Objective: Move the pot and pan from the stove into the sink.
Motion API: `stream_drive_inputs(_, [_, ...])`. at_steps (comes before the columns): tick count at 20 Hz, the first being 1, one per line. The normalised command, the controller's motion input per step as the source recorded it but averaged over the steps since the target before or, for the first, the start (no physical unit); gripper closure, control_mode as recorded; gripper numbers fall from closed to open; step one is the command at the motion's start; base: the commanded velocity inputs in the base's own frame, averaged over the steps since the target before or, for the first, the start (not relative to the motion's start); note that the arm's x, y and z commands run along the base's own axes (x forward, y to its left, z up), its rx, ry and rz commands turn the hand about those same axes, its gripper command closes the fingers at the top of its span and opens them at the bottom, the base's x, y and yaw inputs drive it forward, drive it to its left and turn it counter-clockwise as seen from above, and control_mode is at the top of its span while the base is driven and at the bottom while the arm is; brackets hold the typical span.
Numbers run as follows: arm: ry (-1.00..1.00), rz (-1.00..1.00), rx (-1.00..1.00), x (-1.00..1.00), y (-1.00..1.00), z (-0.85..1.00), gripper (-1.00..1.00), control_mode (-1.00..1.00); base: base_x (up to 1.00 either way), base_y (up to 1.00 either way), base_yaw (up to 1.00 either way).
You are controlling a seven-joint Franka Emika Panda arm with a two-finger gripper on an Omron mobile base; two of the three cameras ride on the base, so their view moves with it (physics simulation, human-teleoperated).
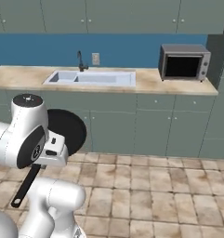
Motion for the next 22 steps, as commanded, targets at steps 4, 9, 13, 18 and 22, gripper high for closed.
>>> stream_drive_inputs(4, [0.0, 0.0, 0.0, 0.0, 0.0, 0.0, 1.0, 1.0, 0.97, 0.0, 0.05])
stream_drive_inputs(9, [0.0, 0.0, 0.0, 0.0, 0.0, 0.0, 1.0, 1.0, 0.99, 0.0, 0.05])
stream_drive_inputs(13, [0.0, 0.0, 0.0, 0.0, 0.0, 0.0, 1.0, 1.0, 0.97, 0.0, 0.05])
stream_drive_inputs(18, [0.0, 0.0, 0.0, 0.0, 0.0, 0.0, 1.0, 1.0, 0.94, 0.0, 0.05])
stream_drive_inputs(22, [0.0, 0.0, 0.0, 0.0, 0.0, 0.0, 1.0, 1.0, 0.88, 0.0, 0.05])
